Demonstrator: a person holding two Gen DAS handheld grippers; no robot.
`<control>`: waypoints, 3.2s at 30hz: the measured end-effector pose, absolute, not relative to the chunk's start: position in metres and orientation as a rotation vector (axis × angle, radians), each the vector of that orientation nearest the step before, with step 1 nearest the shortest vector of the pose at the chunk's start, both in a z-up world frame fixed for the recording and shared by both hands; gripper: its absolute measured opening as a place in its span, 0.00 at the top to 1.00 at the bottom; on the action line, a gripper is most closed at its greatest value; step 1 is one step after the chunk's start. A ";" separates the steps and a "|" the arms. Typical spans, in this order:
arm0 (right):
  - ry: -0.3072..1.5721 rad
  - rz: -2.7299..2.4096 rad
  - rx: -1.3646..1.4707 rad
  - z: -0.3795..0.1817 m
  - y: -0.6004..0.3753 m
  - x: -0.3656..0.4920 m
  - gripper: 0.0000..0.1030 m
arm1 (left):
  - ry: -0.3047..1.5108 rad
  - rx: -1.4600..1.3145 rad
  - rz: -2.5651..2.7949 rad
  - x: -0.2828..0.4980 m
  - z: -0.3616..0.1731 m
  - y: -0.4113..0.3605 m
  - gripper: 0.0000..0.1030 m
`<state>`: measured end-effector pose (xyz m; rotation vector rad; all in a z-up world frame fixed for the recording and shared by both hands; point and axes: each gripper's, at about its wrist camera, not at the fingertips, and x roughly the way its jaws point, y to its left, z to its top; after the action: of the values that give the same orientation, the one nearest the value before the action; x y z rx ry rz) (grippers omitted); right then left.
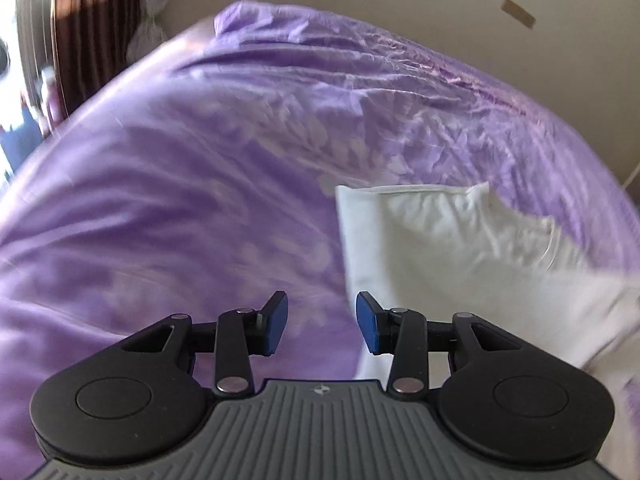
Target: Fold small clothes
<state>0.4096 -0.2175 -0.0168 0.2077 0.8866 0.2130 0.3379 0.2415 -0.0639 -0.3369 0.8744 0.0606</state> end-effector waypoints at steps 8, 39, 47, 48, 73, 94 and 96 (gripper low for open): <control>0.927 0.157 0.243 -0.075 -0.248 0.423 1.00 | 0.877 -0.531 0.091 0.392 -0.103 0.251 0.51; 1.025 0.076 0.523 -0.128 -0.320 0.390 0.65 | 0.890 -0.005 -0.169 0.326 -0.064 0.199 0.45; 1.002 0.075 0.730 -0.147 -0.326 0.394 0.65 | 0.895 0.275 -0.231 0.284 -0.076 0.164 0.36; 1.002 0.072 0.749 -0.150 -0.325 0.396 0.65 | 0.897 0.301 -0.229 0.281 -0.079 0.162 0.34; 1.076 0.072 0.597 -0.156 -0.303 0.374 1.00 | 0.889 0.437 -0.082 0.286 -0.124 0.145 0.93; 0.902 0.044 0.398 -0.044 -0.369 0.310 0.67 | 0.910 0.143 0.020 0.244 0.006 0.207 0.80; 0.887 0.023 0.377 -0.025 -0.388 0.297 0.67 | 0.887 0.111 0.011 0.240 0.023 0.203 0.78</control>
<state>0.2971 -0.3884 -0.0246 0.3773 0.8868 0.0225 0.2402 0.2031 0.0232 0.1108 0.8869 0.0108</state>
